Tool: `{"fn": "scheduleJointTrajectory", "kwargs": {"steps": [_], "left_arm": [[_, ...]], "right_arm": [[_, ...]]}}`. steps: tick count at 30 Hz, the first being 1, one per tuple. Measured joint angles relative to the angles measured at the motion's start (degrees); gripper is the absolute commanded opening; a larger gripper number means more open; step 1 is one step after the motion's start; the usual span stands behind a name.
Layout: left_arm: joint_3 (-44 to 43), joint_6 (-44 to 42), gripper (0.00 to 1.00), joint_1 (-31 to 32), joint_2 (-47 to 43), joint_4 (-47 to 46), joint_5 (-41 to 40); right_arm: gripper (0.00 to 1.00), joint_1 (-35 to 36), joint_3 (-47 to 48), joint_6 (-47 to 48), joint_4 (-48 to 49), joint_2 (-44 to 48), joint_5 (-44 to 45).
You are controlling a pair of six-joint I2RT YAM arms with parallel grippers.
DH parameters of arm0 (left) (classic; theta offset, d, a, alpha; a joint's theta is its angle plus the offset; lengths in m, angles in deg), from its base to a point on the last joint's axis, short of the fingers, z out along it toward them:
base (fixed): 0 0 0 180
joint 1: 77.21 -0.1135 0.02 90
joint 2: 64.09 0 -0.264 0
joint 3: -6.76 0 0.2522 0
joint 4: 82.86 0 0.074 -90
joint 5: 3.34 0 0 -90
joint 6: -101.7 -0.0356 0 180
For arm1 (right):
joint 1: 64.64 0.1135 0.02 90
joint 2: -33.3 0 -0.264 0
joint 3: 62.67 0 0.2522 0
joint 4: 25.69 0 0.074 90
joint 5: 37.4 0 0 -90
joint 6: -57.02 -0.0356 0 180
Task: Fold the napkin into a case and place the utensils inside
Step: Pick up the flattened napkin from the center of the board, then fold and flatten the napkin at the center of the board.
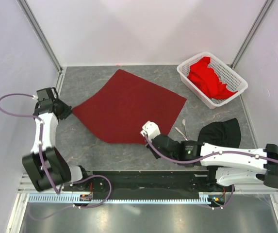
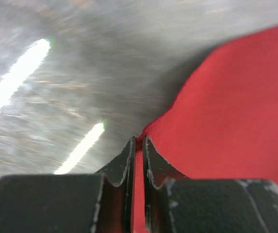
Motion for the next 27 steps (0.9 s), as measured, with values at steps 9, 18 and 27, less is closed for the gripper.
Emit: {"fn": "scheduleJointTrajectory", "kwargs": {"steps": [9, 18, 27], "left_arm": [[-16.09, 6.84, 0.02, 0.22, -19.56, 6.88, 6.97], [-46.99, 10.19, 0.02, 0.17, -30.91, 14.05, 1.57], [-44.33, 11.72, 0.02, 0.17, -32.28, 14.32, -2.51]], "right_arm": [[0.00, 0.28, 22.40, 9.64, -9.62, 4.96, 0.44], [0.00, 2.86, 46.07, 17.31, -17.00, 9.07, -13.03], [0.00, -1.11, 47.19, 17.49, -16.50, 9.14, -5.57]]}}
